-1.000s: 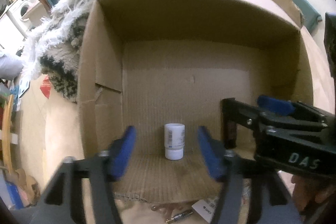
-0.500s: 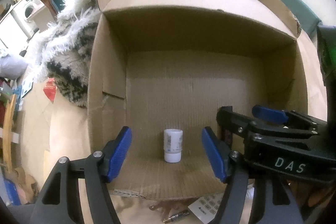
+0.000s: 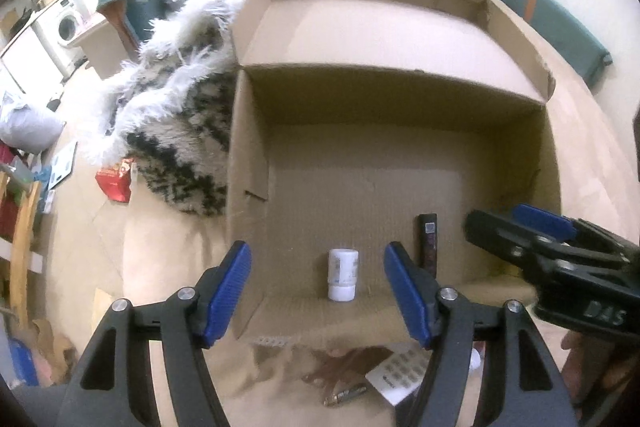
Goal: Organize rigid objects
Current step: 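Withdraw both grippers from the box back toward the remaining items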
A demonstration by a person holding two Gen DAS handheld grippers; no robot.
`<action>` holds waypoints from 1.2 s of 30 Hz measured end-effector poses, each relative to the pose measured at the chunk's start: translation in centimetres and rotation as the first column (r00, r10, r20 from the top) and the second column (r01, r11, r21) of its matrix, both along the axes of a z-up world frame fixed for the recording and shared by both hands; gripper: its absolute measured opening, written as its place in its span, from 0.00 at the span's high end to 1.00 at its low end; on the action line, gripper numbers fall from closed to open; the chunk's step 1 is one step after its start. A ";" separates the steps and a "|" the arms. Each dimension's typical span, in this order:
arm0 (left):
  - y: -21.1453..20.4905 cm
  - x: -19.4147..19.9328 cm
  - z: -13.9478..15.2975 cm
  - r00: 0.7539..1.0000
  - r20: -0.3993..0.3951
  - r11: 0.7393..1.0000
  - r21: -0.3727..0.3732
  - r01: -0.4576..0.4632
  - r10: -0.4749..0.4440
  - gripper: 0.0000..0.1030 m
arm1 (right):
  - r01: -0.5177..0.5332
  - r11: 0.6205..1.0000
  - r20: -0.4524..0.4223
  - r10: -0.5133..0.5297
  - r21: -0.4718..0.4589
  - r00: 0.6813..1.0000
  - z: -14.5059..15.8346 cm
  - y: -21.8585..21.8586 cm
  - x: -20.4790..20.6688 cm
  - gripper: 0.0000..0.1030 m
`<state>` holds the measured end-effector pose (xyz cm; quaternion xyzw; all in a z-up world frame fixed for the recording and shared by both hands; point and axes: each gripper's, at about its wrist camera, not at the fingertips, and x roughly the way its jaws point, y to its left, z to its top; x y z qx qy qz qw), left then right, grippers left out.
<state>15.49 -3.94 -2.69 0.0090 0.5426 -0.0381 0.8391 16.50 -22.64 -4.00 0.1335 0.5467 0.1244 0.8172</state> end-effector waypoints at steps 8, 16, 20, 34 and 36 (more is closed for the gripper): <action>2.3 -2.8 2.1 1.000 0.009 1.000 0.003 -0.029 0.029 0.36 | 0.007 1.000 0.016 -0.007 0.017 1.000 2.3 -1.0 -3.7 0.15; 4.1 -5.5 1.7 0.997 -0.024 0.997 -0.020 -0.080 0.080 0.36 | 0.004 1.000 -0.001 -0.004 0.023 1.000 2.3 -1.3 -6.7 0.15; 4.8 -6.6 0.7 0.994 -0.047 0.994 -0.024 -0.104 0.103 0.36 | 0.023 1.000 -0.019 -0.023 0.015 1.000 1.7 -2.2 -7.8 0.15; 7.2 -7.0 -2.7 0.981 -0.092 0.984 -0.033 -0.173 0.169 0.36 | 0.091 0.995 -0.146 -0.098 -0.050 0.984 -2.5 -4.0 -9.4 0.15; 7.4 -6.8 -3.1 0.979 -0.105 0.982 -0.046 -0.181 0.176 0.36 | 0.099 0.994 -0.158 -0.106 -0.054 0.982 -2.9 -4.2 -9.3 0.15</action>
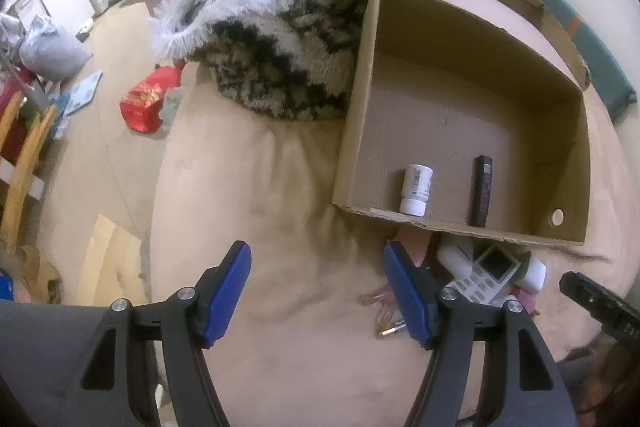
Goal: Organize rigid objects
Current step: 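Withdraw both grippers from the box back toward the remaining items, then grasp the pink toy with the left gripper while the right grasps the white remote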
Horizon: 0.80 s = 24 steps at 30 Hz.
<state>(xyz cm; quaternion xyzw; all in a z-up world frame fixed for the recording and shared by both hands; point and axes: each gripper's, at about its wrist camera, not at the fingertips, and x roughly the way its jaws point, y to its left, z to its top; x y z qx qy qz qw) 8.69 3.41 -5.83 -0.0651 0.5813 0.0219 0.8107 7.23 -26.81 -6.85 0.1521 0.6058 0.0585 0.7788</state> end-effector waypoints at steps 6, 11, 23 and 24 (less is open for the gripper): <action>-1.7 0.8 -2.6 0.995 -0.068 0.997 -0.012 0.074 -0.074 0.37 | 0.043 0.999 -0.061 -0.042 0.017 0.997 -1.5 -0.7 0.4 0.15; -5.0 1.3 -5.8 0.968 -0.162 0.981 -0.017 0.192 -0.192 0.38 | 0.051 0.998 -0.065 -0.049 0.028 0.997 -1.7 -0.9 0.9 0.15; -10.3 2.8 -9.5 0.898 -0.205 0.921 -0.048 0.388 -0.389 0.52 | 0.039 0.999 -0.074 -0.038 0.017 0.997 -1.8 -0.7 1.1 0.15; -10.4 3.0 -9.8 0.892 -0.211 0.916 -0.065 0.395 -0.400 0.55 | 0.042 0.999 -0.077 -0.040 0.015 0.996 -1.9 -0.8 1.1 0.15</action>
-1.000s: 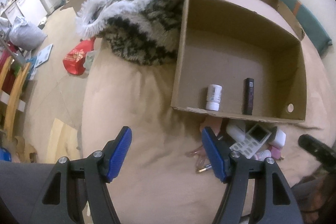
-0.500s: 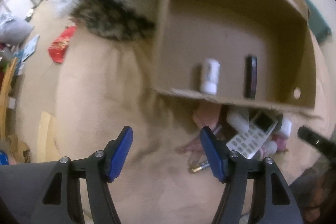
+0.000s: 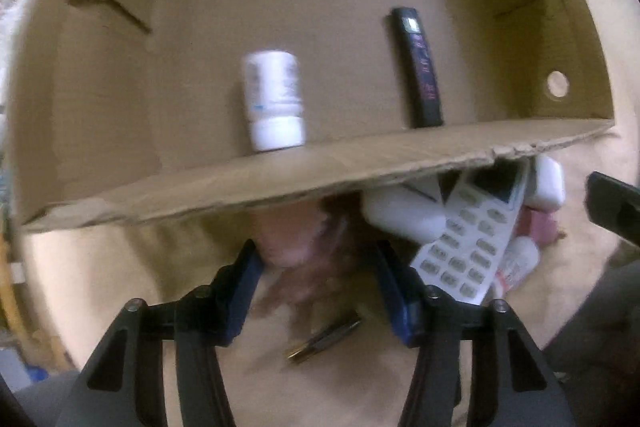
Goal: Organize rigid objects
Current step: 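Grasp the pink toy with the left gripper while the right grasps the white remote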
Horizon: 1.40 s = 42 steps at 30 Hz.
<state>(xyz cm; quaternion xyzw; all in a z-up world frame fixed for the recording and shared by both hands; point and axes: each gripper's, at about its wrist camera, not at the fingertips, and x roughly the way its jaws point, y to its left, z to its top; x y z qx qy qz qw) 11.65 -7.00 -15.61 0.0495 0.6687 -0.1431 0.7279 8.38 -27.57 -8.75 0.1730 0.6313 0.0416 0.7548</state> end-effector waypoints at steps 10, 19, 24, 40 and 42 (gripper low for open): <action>1.8 -0.1 0.5 0.999 -0.049 1.000 -0.028 0.003 -0.004 0.75 | 0.006 1.000 -0.015 -0.006 -0.008 1.000 -0.5 0.0 0.1 0.15; 3.8 -1.2 0.9 0.994 -0.091 0.998 -0.013 -0.065 0.064 0.81 | 0.048 0.981 -0.091 -0.032 0.186 0.995 -2.2 0.0 0.1 0.15; 1.3 -1.2 -0.5 0.995 -0.083 0.998 0.022 -0.061 0.063 0.75 | 0.127 0.920 -0.177 -0.064 0.371 0.982 -4.3 0.3 0.4 0.18; 4.4 -0.8 1.2 0.987 -0.092 0.990 -0.040 -0.133 0.129 0.85 | 0.217 0.924 -0.210 -0.155 0.314 0.965 -7.4 2.2 1.6 0.68; 4.9 -1.0 1.2 0.989 -0.078 0.992 -0.032 -0.125 0.122 0.85 | 0.196 0.929 -0.178 -0.145 0.315 0.973 -6.4 2.5 1.2 0.72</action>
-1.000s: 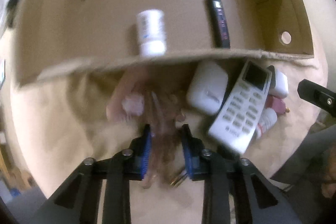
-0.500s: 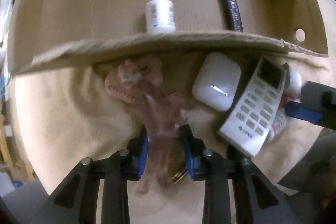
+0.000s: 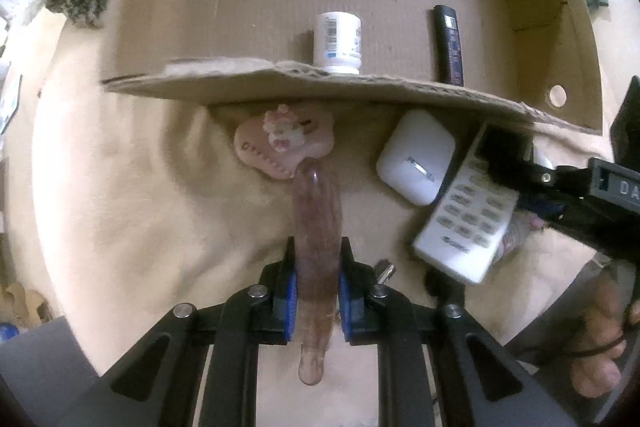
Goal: Organize rigid objects
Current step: 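Grasp the pink toy with the left gripper while the right grasps the white remote, then carry the pink toy and white remote into the box and release both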
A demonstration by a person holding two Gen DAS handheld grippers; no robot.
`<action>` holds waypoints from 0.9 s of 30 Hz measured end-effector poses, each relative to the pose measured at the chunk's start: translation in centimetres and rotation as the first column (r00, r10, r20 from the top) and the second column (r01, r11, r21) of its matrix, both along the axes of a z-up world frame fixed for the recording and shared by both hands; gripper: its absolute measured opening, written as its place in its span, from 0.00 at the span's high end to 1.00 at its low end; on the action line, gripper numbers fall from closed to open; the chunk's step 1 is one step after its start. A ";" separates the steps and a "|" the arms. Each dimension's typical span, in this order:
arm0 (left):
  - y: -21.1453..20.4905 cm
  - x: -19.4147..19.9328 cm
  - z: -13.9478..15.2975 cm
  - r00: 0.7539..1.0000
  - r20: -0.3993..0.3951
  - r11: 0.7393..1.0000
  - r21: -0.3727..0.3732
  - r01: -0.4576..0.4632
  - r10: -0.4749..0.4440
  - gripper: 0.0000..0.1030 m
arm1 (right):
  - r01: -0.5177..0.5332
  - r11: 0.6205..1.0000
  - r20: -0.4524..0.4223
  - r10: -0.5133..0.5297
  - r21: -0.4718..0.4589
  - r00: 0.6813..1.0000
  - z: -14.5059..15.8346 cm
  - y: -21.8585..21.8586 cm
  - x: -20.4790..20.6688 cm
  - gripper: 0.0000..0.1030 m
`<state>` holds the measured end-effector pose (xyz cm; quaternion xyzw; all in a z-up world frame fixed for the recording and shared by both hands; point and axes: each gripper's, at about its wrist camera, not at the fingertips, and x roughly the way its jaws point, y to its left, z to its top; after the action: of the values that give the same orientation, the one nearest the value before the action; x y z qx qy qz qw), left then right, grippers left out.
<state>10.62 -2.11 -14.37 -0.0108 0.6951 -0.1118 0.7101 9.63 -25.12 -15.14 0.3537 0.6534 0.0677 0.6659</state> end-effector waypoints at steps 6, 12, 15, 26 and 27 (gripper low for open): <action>0.1 -1.0 1.3 0.999 0.038 0.999 0.036 0.019 -0.021 0.85 | -0.059 0.998 0.061 0.061 -0.032 0.996 2.1 1.7 -1.5 0.78; -0.6 -2.8 2.5 0.997 0.075 0.997 0.075 -0.018 0.012 0.85 | -0.077 0.996 0.113 0.081 -0.042 0.990 4.2 3.0 -2.5 0.78; -0.2 -4.3 4.2 0.995 0.088 0.997 0.063 -0.044 0.038 0.85 | -0.101 0.995 0.146 0.104 -0.025 0.984 5.7 2.6 -2.3 0.79; 3.1 -5.8 12.5 0.973 0.215 0.996 -0.014 -0.087 0.088 0.85 | -0.158 0.986 0.299 0.164 -0.045 0.940 12.4 0.8 -3.1 0.79; 3.0 -5.7 12.8 0.969 0.229 0.996 -0.012 -0.091 0.091 0.85 | -0.154 0.987 0.316 0.161 -0.049 0.935 13.0 0.4 -2.9 0.79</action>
<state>4.90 0.92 -1.52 -0.0303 0.6072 -0.0801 0.7899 6.72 -24.74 -2.17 0.2767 0.5640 0.1695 0.7594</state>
